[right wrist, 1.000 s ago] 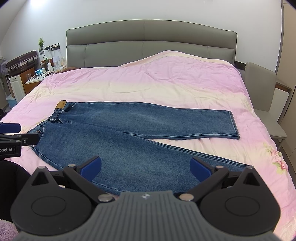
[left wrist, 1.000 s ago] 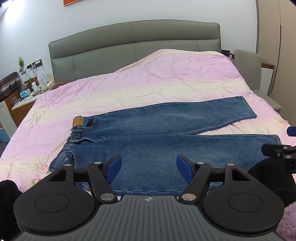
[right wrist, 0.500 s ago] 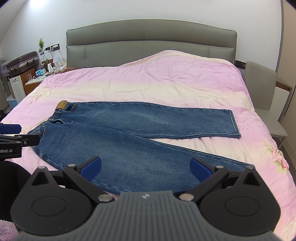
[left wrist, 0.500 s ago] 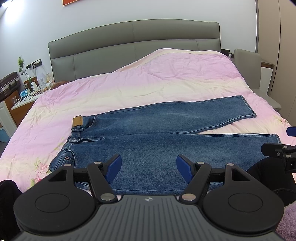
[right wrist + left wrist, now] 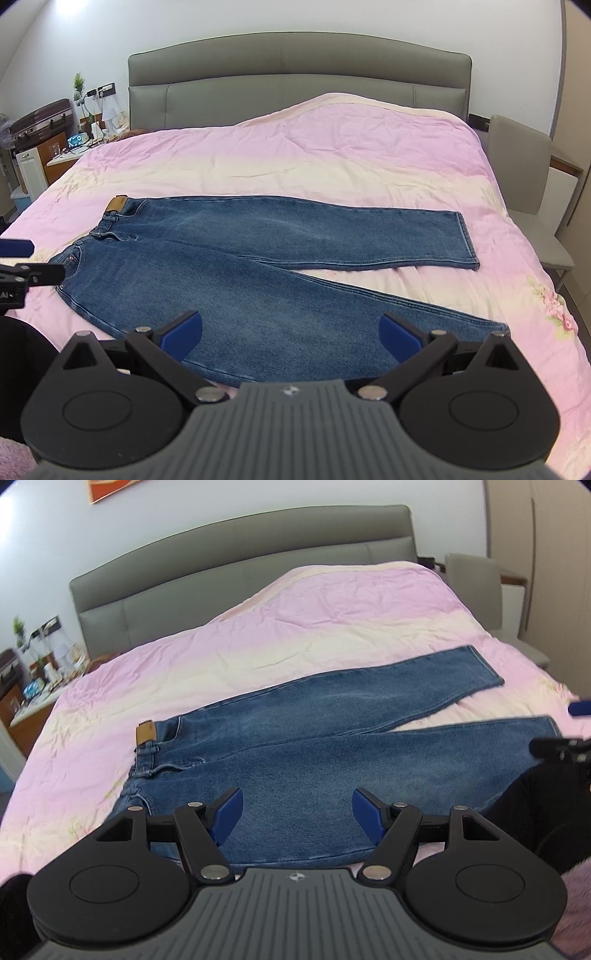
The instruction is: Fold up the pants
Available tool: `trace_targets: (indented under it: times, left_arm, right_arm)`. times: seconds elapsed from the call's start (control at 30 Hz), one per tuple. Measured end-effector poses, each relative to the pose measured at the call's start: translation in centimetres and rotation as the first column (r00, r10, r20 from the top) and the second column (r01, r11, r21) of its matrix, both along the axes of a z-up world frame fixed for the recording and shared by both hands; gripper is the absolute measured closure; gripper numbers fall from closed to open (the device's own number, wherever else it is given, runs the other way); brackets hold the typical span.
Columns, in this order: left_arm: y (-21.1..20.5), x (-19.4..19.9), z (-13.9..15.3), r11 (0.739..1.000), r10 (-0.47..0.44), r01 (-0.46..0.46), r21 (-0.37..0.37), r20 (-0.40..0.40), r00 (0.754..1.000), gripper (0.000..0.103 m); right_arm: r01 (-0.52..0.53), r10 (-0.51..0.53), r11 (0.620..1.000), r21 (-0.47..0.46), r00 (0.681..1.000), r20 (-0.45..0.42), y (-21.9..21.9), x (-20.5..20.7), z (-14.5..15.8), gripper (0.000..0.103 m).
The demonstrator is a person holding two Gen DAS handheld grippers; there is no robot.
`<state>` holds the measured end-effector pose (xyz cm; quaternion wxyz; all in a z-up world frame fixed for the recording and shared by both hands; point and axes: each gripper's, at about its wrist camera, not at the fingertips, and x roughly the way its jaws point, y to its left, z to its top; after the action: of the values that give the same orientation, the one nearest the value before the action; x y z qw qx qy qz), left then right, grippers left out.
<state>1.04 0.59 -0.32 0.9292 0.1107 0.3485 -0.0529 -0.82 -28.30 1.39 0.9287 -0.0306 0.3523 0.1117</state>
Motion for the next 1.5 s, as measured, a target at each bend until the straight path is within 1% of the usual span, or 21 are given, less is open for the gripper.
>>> trace_targets:
  times: [0.1, 0.27, 0.33, 0.37, 0.47, 0.5, 0.53, 0.57, 0.7, 0.8, 0.93, 1.0, 1.07, 1.17, 1.23, 1.33, 1.37, 1.4, 1.43, 1.47, 1.5]
  left_arm:
    - [1.3, 0.7, -0.1, 0.996, -0.07, 0.07, 0.059, -0.012, 0.997, 0.023]
    - [4.5, 2.7, -0.9, 0.979, -0.133, 0.141, 0.145, -0.067, 0.989, 0.023]
    - [6.1, 3.9, -1.8, 0.971, -0.148, 0.165, 0.171, -0.107, 0.983, 0.023]
    - [6.9, 4.5, -2.4, 0.966, -0.154, 0.176, 0.191, -0.125, 0.98, 0.023]
    - [8.8, 6.6, -5.1, 0.936, -0.171, 0.225, 0.269, -0.209, 0.963, 0.023]
    - [9.5, 7.4, -6.2, 0.927, -0.172, 0.243, 0.287, -0.251, 0.953, 0.023]
    - [10.1, 8.1, -7.3, 0.919, -0.171, 0.259, 0.298, -0.291, 0.941, 0.023]
    - [10.7, 8.8, -8.3, 0.914, -0.168, 0.268, 0.303, -0.319, 0.933, 0.023]
    - [11.7, 10.5, -11.7, 0.897, -0.178, 0.314, 0.312, -0.396, 0.901, 0.023]
    - [11.9, 11.7, -13.9, 0.883, -0.185, 0.353, 0.31, -0.462, 0.868, 0.023]
    - [12.0, 12.3, -16.4, 0.839, -0.222, 0.442, 0.316, -0.543, 0.81, 0.022]
    - [12.1, 12.5, -17.5, 0.814, -0.236, 0.485, 0.318, -0.583, 0.778, 0.022]
    - [12.2, 12.9, -18.6, 0.798, -0.238, 0.508, 0.324, -0.604, 0.761, 0.02]
    - [12.4, 13.5, -20.0, 0.792, -0.243, 0.518, 0.323, -0.611, 0.754, 0.013]
    - [12.4, 13.6, -20.5, 0.786, -0.245, 0.524, 0.327, -0.613, 0.751, 0.011]
    - [12.2, 13.8, -21.1, 0.77, -0.245, 0.535, 0.348, -0.612, 0.752, 0.008]
    - [12.2, 13.8, -21.3, 0.768, -0.241, 0.534, 0.354, -0.612, 0.753, 0.007]
    - [12.2, 13.9, -21.4, 0.766, -0.236, 0.532, 0.36, -0.612, 0.755, 0.006]
    - [12.0, 13.9, -21.5, 0.764, -0.229, 0.529, 0.369, -0.612, 0.757, 0.005]
    - [11.9, 13.9, -21.6, 0.762, -0.221, 0.526, 0.377, -0.612, 0.759, 0.005]
    - [11.6, 13.9, -21.7, 0.758, -0.212, 0.524, 0.388, -0.613, 0.761, 0.005]
  right_arm:
    - [-0.025, 0.025, 0.999, -0.028, 0.999, 0.03, -1.6, 0.9, -0.8, 0.005]
    - [-0.004, 0.003, 0.995, -0.103, 1.0, -0.011, -6.1, 4.0, -2.1, 0.006]
    - [-0.006, 0.001, 0.992, -0.128, 0.999, -0.039, -8.2, 5.4, -2.8, 0.012]
    - [-0.002, -0.006, 0.99, -0.14, 0.998, -0.056, -9.2, 6.0, -3.2, 0.018]
    - [-0.005, -0.013, 0.988, -0.155, 0.993, -0.118, -12.2, 7.9, -4.6, 0.032]
    - [-0.005, -0.019, 0.987, -0.16, 0.989, -0.148, -13.4, 8.5, -5.3, 0.034]
    - [-0.006, -0.022, 0.986, -0.166, 0.986, -0.166, -14.3, 9.1, -5.7, 0.041]
    - [-0.01, -0.023, 0.984, -0.178, 0.983, -0.184, -15.2, 9.6, -6.4, 0.043]
    - [-0.05, -0.007, 0.979, -0.195, 0.959, -0.282, -18.0, 11.0, -9.2, 0.043]
    - [-0.113, 0.032, 0.971, -0.212, 0.936, -0.351, -19.1, 11.2, -11.4, 0.043]
    - [-0.253, 0.11, 0.925, -0.285, 0.894, -0.435, -19.5, 10.6, -14.0, 0.043]
    - [-0.291, 0.126, 0.911, -0.293, 0.871, -0.475, -19.7, 10.7, -15.1, 0.043]
    - [-0.343, 0.16, 0.892, -0.295, 0.85, -0.503, -19.7, 10.6, -16.1, 0.042]
    - [-0.404, 0.197, 0.859, -0.314, 0.827, -0.526, -19.2, 10.4, -17.4, 0.039]
    - [-0.453, 0.23, 0.836, -0.31, 0.801, -0.553, -18.8, 10.2, -18.0, 0.039]
    - [-0.55, 0.288, 0.775, -0.312, 0.746, -0.601, -17.8, 9.2, -19.0, 0.038]
    - [-0.566, 0.299, 0.757, -0.326, 0.744, -0.597, -17.5, 8.8, -19.3, 0.037]
    - [-0.57, 0.305, 0.744, -0.35, 0.755, -0.581, -17.3, 8.6, -19.5, 0.037]
    - [-0.554, 0.298, 0.75, -0.362, 0.771, -0.563, -17.1, 8.6, -19.7, 0.038]
    - [-0.537, 0.293, 0.762, -0.362, 0.784, -0.547, -17.0, 8.7, -19.8, 0.042]
    - [-0.517, 0.284, 0.773, -0.368, 0.801, -0.527, -16.9, 8.8, -19.9, 0.056]
